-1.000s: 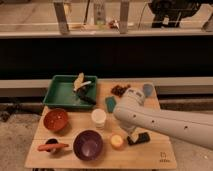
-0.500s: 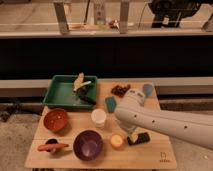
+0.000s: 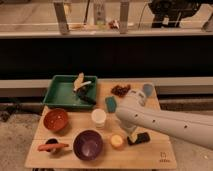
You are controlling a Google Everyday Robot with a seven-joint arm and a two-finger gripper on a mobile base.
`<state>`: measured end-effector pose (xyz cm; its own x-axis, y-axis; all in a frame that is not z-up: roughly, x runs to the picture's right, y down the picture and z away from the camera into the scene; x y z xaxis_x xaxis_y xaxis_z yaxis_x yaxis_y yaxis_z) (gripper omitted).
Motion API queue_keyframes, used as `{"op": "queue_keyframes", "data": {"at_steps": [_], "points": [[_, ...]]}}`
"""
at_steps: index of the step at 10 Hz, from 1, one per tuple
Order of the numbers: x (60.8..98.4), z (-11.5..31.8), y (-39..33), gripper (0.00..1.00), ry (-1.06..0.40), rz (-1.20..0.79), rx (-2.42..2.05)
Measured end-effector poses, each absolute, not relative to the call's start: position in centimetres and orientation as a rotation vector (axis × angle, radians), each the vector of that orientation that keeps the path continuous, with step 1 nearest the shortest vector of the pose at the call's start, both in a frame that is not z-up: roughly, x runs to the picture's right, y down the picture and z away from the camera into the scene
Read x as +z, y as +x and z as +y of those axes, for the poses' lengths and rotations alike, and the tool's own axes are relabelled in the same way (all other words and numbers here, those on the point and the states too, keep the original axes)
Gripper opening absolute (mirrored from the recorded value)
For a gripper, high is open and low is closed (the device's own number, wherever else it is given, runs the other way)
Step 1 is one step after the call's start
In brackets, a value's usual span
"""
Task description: Place apple in tray
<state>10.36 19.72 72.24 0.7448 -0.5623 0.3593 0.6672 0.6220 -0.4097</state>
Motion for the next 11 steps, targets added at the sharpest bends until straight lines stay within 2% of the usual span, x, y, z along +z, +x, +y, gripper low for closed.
{"op": "queue_keyframes", "data": {"at_steps": [11], "points": [[73.5,20.3,10.1,0.8,-0.559,-0.261,-0.698]]}}
